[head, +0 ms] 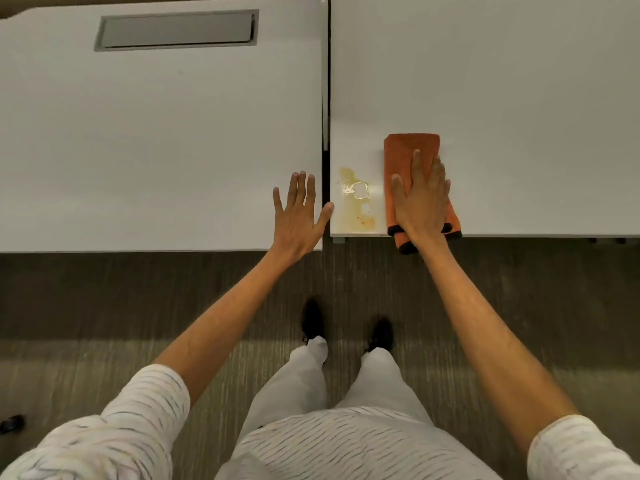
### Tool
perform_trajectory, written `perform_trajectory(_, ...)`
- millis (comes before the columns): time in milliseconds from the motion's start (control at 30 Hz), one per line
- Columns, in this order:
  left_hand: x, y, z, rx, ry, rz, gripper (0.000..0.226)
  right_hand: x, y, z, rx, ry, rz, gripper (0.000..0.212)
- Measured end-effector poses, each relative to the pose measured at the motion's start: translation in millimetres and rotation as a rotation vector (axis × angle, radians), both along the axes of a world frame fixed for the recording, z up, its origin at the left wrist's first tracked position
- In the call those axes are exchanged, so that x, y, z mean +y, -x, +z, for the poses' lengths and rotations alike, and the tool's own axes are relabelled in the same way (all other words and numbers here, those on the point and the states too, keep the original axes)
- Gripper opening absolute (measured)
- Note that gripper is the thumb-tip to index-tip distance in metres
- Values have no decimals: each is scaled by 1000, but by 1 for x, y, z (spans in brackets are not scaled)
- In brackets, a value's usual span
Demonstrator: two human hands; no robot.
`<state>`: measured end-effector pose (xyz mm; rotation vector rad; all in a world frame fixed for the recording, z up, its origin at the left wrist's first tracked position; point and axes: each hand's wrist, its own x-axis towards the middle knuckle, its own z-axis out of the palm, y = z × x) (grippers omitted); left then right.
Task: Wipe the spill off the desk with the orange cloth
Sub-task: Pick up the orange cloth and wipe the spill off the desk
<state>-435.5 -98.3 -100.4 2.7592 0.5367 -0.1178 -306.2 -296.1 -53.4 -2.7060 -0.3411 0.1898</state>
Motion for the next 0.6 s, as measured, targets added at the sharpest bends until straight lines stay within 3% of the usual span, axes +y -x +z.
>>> perform_trajectory(167, 0, 0, -2, 5, 39, 1, 81, 41, 23, 4, 7, 11, 57, 63)
perform_trajectory(400, 9, -1, -4, 20, 126, 15, 89, 4, 21, 1, 10, 14, 70, 63)
perform_trajectory(600, 14, -4, -2, 61, 355, 21, 89, 50, 5, 4, 6, 22, 56, 62)
